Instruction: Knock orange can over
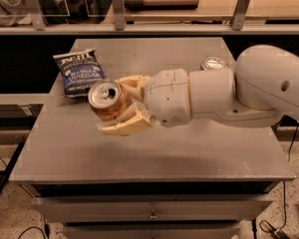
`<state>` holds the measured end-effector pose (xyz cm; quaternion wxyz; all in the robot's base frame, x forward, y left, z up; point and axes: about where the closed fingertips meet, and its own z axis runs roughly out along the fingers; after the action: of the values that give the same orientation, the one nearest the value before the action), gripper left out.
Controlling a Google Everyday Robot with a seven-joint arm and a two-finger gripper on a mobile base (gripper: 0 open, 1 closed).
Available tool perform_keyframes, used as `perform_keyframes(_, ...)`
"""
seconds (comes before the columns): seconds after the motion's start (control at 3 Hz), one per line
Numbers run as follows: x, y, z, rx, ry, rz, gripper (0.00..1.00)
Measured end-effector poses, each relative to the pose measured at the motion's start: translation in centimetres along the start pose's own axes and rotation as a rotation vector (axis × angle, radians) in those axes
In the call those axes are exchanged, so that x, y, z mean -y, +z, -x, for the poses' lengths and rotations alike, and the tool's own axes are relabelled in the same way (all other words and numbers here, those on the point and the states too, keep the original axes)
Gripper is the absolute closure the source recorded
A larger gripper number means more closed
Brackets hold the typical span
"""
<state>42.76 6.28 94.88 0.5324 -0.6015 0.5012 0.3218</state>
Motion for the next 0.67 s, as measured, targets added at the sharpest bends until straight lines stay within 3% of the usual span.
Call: perform_keyframes(0.67,2.2,1.8,1.6,-0.295,-0.139,0.015,1.00)
